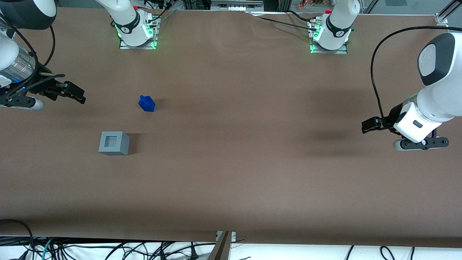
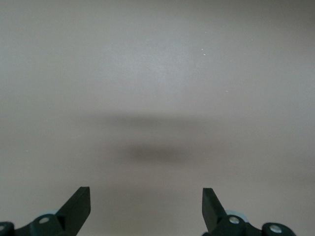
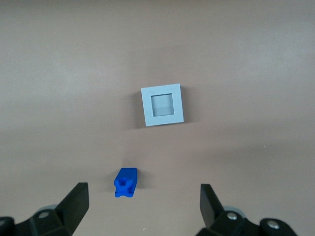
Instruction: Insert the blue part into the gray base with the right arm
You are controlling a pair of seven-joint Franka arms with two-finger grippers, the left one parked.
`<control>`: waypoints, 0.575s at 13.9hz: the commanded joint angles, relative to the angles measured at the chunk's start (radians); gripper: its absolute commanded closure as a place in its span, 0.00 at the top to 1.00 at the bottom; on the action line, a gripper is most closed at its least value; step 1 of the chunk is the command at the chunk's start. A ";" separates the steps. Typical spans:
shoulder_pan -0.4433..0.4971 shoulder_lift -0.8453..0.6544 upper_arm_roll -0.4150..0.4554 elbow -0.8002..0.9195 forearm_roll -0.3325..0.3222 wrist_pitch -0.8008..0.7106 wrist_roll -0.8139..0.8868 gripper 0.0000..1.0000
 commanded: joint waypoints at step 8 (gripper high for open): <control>-0.002 0.018 0.011 0.030 -0.051 -0.044 0.007 1.00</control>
